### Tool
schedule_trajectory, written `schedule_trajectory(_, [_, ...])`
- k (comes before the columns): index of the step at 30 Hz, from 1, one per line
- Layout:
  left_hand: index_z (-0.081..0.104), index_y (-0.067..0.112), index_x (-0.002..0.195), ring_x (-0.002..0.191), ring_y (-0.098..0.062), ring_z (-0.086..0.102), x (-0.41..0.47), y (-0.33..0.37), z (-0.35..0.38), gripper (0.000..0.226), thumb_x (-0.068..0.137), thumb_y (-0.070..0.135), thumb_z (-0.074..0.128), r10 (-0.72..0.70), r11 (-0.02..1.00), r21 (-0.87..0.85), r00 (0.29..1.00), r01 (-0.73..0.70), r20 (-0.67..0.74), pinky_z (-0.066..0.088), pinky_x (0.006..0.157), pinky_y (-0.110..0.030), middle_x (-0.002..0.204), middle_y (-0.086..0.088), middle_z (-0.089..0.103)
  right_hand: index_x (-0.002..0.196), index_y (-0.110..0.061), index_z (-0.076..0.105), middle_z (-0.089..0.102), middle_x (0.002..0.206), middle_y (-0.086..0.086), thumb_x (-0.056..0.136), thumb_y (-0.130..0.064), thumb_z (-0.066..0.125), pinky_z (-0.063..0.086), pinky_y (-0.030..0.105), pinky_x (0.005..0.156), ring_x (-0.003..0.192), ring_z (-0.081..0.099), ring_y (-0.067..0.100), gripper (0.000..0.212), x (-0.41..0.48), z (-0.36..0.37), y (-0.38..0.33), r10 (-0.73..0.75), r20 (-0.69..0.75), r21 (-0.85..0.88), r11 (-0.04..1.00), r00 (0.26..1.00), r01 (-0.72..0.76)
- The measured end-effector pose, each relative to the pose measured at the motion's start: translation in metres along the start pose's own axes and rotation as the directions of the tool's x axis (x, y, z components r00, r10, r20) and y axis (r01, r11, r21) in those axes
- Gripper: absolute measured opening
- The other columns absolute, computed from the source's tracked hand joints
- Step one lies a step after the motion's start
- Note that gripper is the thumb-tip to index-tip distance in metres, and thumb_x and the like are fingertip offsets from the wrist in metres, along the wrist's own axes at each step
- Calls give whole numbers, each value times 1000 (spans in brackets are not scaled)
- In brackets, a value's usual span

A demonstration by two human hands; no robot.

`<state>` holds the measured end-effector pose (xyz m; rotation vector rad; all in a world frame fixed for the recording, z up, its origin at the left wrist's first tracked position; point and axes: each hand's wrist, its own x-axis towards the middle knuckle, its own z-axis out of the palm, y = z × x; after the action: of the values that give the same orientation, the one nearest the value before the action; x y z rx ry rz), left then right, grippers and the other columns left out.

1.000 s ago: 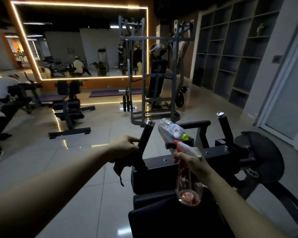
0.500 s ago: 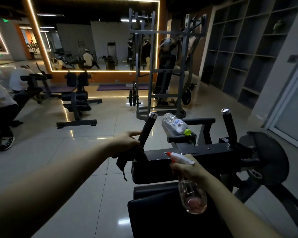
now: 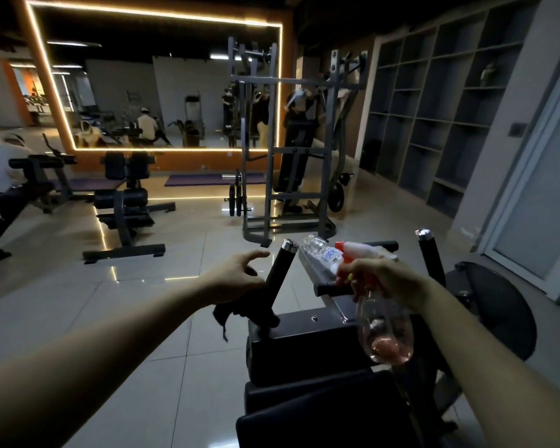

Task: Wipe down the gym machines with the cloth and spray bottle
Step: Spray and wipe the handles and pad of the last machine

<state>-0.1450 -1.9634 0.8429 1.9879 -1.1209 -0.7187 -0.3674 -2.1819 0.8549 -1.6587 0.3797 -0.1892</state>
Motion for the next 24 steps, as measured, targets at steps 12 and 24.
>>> schedule_trajectory(12, [68,14,117,79,-6,65,38,-1,-50,21,97,14,62,157,959,215,977,-186,142,51,73,-21,96,4,66,131,-26,61,67,113,29,75,-11,73,52,40,76,93,63,35,60,20,-29,-6,190,-29,-10,982,981,-190])
schedule_trajectory(24, [71,13,92,86,-14,69,51,-24,-52,8,95,17,65,227,949,203,969,-243,99,56,81,-30,90,-5,70,110,-23,75,69,89,14,72,-6,68,50,33,68,78,61,25,43,13,38,46,176,-23,-46,983,984,-177])
